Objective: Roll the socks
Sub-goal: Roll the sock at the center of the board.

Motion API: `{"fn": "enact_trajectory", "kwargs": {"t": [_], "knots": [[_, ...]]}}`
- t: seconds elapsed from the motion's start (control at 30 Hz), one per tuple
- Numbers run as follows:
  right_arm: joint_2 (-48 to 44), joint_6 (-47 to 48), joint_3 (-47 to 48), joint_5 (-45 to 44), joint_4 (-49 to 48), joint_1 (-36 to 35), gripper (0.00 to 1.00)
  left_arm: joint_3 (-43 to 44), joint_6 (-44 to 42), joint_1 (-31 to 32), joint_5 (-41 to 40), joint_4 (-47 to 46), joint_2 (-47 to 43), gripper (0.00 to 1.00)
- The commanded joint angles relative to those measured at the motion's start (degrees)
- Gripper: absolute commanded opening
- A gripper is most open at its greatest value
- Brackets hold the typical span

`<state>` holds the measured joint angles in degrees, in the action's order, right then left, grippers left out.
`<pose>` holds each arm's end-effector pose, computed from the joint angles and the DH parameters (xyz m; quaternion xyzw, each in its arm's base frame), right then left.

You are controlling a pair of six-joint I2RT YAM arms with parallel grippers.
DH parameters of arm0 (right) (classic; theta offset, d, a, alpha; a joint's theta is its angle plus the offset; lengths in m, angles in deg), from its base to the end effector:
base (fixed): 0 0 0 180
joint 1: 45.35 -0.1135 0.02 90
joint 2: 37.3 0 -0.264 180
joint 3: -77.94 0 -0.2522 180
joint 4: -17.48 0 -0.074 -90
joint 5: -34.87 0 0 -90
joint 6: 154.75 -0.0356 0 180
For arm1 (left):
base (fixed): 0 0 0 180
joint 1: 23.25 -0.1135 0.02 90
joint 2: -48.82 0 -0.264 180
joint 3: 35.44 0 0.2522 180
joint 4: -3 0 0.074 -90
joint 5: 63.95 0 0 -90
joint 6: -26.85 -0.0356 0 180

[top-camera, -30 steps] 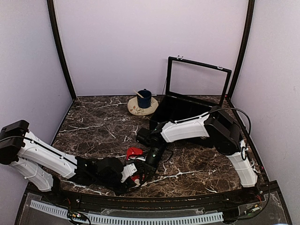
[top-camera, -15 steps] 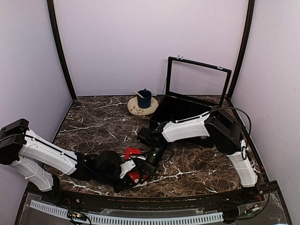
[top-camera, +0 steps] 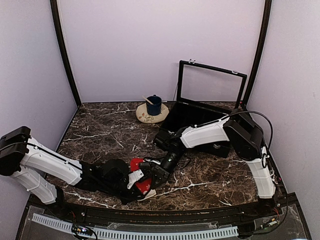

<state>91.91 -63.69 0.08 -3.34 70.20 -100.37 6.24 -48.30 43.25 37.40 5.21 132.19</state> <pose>0.2227 0.3671 0.1088 0.4555 -0.7726 -0.4240 0.1260 0.0958 -0.2379 0.1325 0.4337 0.8073 -0.3229 0.2362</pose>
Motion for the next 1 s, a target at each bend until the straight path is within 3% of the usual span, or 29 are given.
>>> {"fn": "enact_trajectory", "kwargs": {"t": [0.0, 0.47, 0.73, 0.97], "knots": [[-2.95, -2.75, -3.09, -3.84, -4.86, 1.9, 0.26, -1.55, 0.63, -0.89, 3.44, 2.35, 0.42, 0.0], [-12.44, -9.45, -14.4, -13.81, -18.76, 2.69, 0.26, 0.91, -1.28, -5.8, 13.63, 4.28, 4.43, 0.0], [-21.97, -8.38, -23.58, -27.06, -25.25, 1.39, 0.24, 5.64, -2.57, -9.75, 23.67, 7.92, 11.22, 0.0], [-28.15, -4.26, -29.65, -38.75, -27.19, -3.28, 0.23, 7.52, -3.75, -12.64, 27.18, 9.49, 13.05, 0.0]]}}
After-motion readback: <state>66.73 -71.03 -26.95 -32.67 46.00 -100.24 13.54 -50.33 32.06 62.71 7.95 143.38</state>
